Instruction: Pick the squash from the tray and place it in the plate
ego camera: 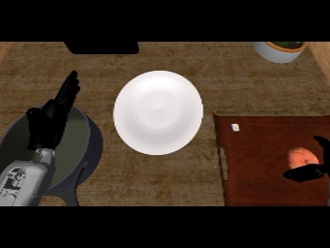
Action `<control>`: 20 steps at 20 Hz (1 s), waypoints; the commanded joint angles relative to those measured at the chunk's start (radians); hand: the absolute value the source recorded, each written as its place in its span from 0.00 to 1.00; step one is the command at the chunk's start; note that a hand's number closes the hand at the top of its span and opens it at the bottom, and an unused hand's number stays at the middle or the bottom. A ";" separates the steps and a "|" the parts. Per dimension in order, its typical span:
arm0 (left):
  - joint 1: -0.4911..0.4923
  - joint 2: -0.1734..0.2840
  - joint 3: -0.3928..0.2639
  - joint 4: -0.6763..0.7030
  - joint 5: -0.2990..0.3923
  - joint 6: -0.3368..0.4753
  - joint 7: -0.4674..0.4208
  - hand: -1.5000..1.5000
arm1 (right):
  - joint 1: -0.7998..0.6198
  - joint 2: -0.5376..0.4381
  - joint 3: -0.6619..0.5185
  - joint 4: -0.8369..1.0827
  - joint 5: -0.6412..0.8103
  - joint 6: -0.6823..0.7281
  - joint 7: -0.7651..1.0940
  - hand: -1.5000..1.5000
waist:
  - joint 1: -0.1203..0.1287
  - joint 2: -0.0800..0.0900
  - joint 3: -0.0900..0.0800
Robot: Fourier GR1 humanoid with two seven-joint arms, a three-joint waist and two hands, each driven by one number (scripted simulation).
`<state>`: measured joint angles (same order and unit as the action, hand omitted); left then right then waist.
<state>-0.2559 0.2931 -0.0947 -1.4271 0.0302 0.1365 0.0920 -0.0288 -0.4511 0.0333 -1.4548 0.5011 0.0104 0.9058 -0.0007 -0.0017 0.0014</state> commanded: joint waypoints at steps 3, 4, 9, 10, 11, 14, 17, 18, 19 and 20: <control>0.004 -0.001 0.039 0.039 -0.010 -0.062 -0.018 0.50 | -0.002 0.006 -0.020 0.085 0.114 -0.055 -0.090 1.00 | 0.000 0.002 -0.001; 0.008 -0.002 0.035 -0.062 -0.024 -0.038 0.063 0.50 | -0.015 0.015 -0.030 0.123 0.124 -0.077 -0.137 1.00 | 0.003 0.001 -0.001; 0.014 -0.037 0.069 0.025 -0.053 -0.073 -0.016 0.50 | -0.035 0.032 -0.080 0.140 0.159 -0.061 -0.167 1.00 | 0.001 0.002 -0.001; -0.053 -0.076 0.047 0.053 -0.069 -0.031 0.019 0.50 | 0.005 0.084 -0.017 0.039 0.210 -0.103 -0.084 1.00 | -0.003 0.002 -0.002; 0.005 -0.030 0.073 -0.006 -0.039 -0.088 0.024 0.50 | 0.069 0.033 -0.065 0.046 0.192 -0.098 -0.170 1.00 | -0.002 0.001 -0.001; 0.014 -0.075 0.040 -0.006 -0.086 -0.038 0.013 0.50 | 0.029 0.006 -0.091 -0.037 0.208 -0.089 -0.116 1.00 | -0.005 0.001 -0.002; 0.047 -0.039 0.058 -0.056 -0.058 -0.069 0.026 0.50 | 0.102 0.091 0.082 -0.175 0.325 -0.134 -0.123 1.00 | -0.003 -0.002 -0.003; -0.014 -0.014 0.095 -0.013 -0.045 -0.074 0.040 0.50 | 0.122 0.111 0.162 -0.235 0.365 -0.112 -0.111 1.00 | -0.012 -0.003 -0.004; 0.035 -0.051 0.059 -0.046 -0.058 -0.056 0.031 0.50 | 0.170 0.103 0.200 -0.269 0.388 -0.119 -0.150 1.00 | -0.011 -0.005 -0.003; 0.020 -0.050 0.061 -0.007 -0.061 -0.062 0.014 0.50 | 0.118 0.138 0.277 -0.269 0.442 -0.097 -0.112 1.00 | -0.003 -0.001 -0.004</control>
<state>-0.2395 0.2483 -0.0346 -1.4569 -0.0287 0.0782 0.1208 0.0689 -0.3651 0.1414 -1.6115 0.8270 -0.1026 0.7718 -0.0064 -0.0048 -0.0010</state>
